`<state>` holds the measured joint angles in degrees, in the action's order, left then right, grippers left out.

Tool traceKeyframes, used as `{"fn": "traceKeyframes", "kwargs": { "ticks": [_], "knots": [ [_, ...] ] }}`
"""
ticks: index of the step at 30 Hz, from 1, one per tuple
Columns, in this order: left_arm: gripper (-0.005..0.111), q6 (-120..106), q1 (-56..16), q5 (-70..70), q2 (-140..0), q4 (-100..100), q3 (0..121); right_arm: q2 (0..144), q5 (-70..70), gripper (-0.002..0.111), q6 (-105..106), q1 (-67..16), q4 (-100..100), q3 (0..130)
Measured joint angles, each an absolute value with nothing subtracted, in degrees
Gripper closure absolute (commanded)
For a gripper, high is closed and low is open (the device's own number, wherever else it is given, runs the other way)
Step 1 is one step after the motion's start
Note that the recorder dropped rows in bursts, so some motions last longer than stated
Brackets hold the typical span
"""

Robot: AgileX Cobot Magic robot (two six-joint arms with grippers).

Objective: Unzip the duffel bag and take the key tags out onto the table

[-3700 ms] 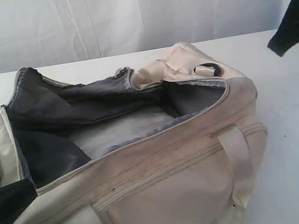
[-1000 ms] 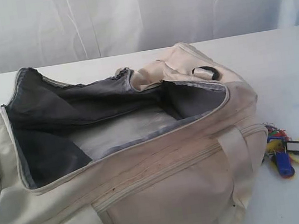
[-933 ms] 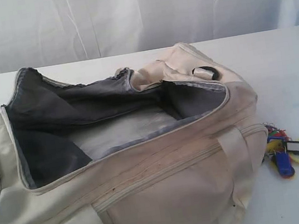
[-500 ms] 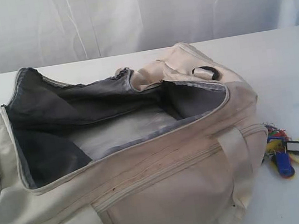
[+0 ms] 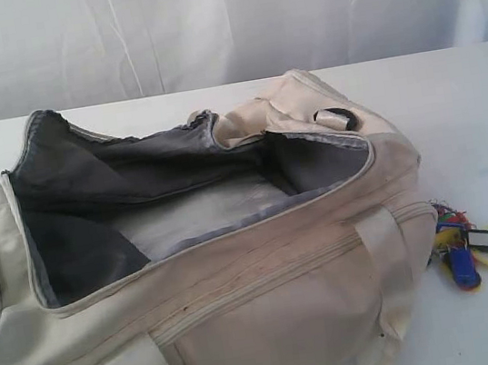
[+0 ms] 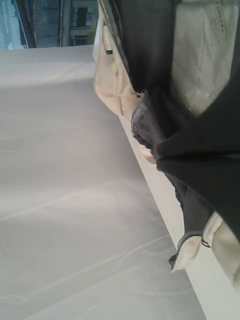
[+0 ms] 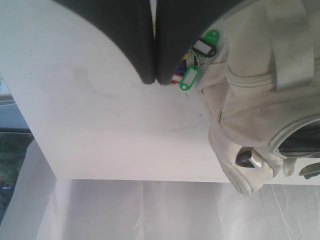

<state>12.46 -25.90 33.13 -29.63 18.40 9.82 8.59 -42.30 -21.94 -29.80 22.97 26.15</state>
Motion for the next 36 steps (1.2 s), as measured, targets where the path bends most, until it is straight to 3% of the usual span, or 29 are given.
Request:
{"fn": "traceKeyframes", "kwargs": {
  "ticks": [8, 23, 36],
  "knots": [
    [0.107, 23.46, -23.07, 12.26, -19.7, 18.4, 9.53, 8.59, -42.3, 0.108, -21.94, -29.8, 22.97, 26.15],
    [0.107, 42.98, 1.47, -1.71, -0.76, 18.4, 2.39, 8.59, -42.3, 0.108, -21.96, -29.8, 22.97, 26.15],
    [0.107, 39.35, 2.01, -7.0, -0.27, 20.93, 0.22, 8.59, -42.3, 0.108, -22.07, -29.8, 22.97, 26.15]
  ]
}}
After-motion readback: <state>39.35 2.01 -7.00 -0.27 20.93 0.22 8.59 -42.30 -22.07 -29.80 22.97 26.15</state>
